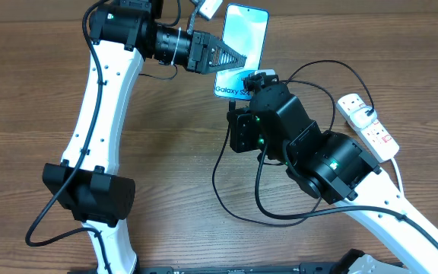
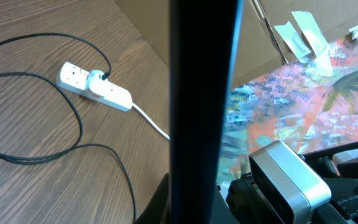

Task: Plug charger to phone and switch on socket
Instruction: 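Push the USB-C plug into the phone's bottom port with the right gripper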

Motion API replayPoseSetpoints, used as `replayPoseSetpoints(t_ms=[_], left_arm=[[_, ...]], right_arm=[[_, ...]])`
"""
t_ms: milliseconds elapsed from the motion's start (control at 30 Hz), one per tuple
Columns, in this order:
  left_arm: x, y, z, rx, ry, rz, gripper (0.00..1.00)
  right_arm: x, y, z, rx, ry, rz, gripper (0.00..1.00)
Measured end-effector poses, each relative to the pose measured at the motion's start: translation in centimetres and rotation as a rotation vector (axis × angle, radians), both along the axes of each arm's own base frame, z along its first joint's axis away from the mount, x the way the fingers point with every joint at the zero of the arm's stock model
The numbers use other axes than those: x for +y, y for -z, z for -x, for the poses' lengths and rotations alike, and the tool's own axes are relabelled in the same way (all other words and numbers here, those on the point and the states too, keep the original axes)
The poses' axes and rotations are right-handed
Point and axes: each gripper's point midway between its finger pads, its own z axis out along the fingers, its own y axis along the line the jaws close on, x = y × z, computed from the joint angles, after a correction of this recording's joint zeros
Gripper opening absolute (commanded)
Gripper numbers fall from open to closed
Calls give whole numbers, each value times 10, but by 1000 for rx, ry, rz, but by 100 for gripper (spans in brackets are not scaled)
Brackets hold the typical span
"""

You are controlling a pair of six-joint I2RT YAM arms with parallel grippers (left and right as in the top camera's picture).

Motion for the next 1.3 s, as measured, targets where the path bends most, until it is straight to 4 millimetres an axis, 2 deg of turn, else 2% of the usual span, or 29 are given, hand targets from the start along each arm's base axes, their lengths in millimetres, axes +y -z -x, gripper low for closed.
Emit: replayPoseSetpoints(t_ms=[1300], left_arm=[[7, 1, 1, 6, -3, 0, 4]], right_arm=[[9, -8, -1, -24, -38, -37, 4]])
